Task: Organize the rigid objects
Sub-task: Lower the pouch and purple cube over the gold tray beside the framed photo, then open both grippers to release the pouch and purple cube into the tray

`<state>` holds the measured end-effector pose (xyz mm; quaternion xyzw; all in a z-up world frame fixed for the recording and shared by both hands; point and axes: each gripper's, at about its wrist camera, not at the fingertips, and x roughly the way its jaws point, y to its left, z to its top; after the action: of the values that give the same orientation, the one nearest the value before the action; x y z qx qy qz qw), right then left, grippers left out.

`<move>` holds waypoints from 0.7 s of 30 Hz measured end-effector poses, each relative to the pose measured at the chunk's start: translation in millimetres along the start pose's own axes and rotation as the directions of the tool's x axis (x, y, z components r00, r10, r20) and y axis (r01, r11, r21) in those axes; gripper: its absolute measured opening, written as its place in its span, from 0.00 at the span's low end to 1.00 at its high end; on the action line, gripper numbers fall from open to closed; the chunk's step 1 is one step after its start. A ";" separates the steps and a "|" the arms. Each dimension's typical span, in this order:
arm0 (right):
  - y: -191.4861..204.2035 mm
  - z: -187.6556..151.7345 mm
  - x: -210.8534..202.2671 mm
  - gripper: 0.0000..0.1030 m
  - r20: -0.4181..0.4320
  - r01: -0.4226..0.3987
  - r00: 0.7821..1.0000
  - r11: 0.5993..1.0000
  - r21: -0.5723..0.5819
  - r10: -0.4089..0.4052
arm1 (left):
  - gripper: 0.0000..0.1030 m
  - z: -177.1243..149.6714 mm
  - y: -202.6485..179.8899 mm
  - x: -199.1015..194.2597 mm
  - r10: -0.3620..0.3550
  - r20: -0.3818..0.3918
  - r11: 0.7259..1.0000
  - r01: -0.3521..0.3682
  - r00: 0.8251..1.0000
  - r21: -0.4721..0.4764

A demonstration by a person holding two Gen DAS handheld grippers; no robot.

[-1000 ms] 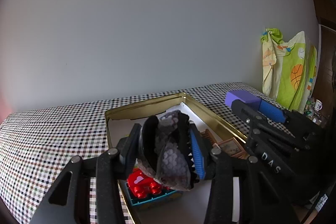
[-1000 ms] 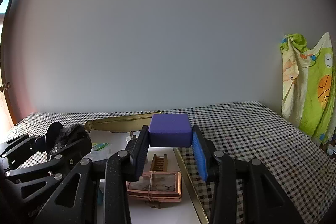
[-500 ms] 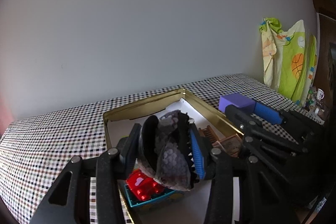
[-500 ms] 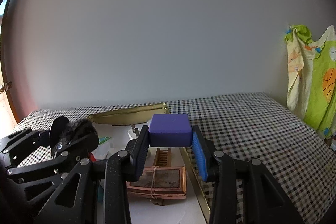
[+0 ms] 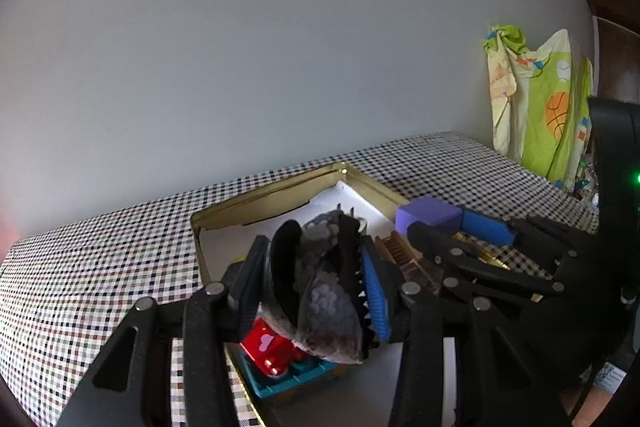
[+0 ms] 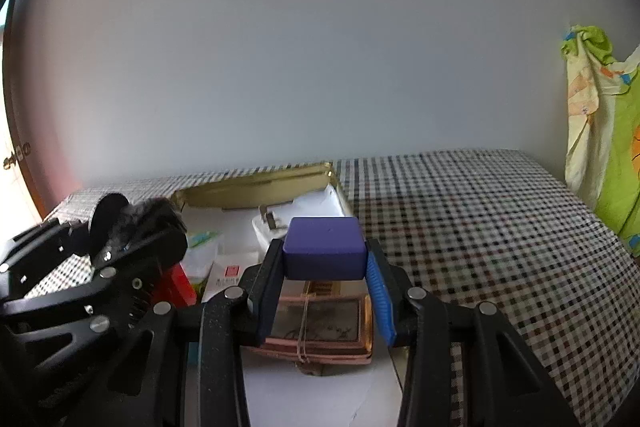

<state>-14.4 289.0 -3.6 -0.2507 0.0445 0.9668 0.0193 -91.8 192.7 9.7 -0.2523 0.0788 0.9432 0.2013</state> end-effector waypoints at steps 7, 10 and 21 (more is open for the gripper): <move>3.6 -0.8 -2.5 0.42 0.000 0.003 1.000 1.000 -0.007 -0.003 | 0.43 -1.2 -0.6 3.5 0.020 -0.011 1.000 -0.020 1.000 0.012; 2.1 -0.3 -2.6 0.42 -0.003 0.002 1.000 1.000 -0.006 -0.002 | 0.43 -1.7 -2.2 3.9 0.026 -0.007 0.999 -0.026 1.000 0.021; -11.8 -1.2 -1.4 0.43 -0.009 -0.039 0.999 0.997 0.072 0.039 | 0.81 -3.8 11.5 6.0 0.105 -0.025 0.993 -0.106 0.994 -0.059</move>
<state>-12.0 300.6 -4.9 -0.2538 0.0841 0.9636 0.0093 -99.6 183.4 3.9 -0.2638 0.0659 0.9517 0.1428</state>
